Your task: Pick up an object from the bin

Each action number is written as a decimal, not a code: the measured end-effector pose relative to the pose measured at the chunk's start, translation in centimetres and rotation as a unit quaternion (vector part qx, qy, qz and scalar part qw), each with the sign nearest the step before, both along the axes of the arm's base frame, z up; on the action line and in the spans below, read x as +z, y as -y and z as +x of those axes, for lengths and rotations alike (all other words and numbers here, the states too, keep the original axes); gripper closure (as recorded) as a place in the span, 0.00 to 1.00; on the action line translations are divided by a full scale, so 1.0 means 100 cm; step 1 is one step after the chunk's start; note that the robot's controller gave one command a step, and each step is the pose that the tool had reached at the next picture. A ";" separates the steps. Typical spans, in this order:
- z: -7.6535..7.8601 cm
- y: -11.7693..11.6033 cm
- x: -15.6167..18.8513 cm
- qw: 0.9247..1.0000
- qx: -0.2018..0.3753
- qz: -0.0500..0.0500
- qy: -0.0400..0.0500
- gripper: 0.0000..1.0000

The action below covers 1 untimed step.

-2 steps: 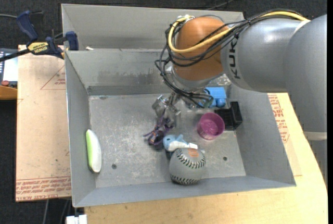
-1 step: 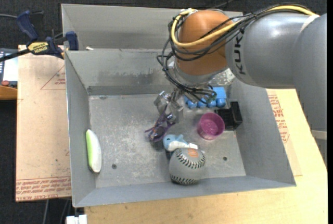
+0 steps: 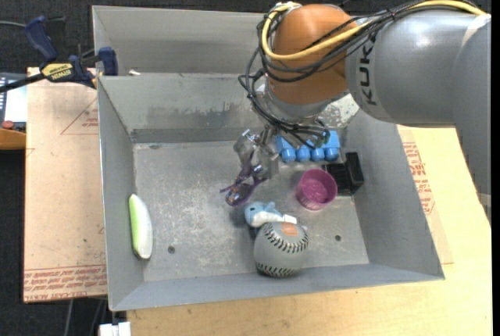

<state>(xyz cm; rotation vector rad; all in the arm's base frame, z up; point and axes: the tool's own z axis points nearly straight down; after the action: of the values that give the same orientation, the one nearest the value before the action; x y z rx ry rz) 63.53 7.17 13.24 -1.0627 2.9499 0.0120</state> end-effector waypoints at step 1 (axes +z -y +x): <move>0.001 0.000 0.024 1.000 -0.001 0.000 0.003 1.00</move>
Offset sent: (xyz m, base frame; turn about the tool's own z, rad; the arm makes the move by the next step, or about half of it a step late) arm 0.0003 0.0001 0.0487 0.0008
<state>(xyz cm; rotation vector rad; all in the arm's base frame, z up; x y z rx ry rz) 63.66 7.20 15.62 -1.0589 2.9452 0.0100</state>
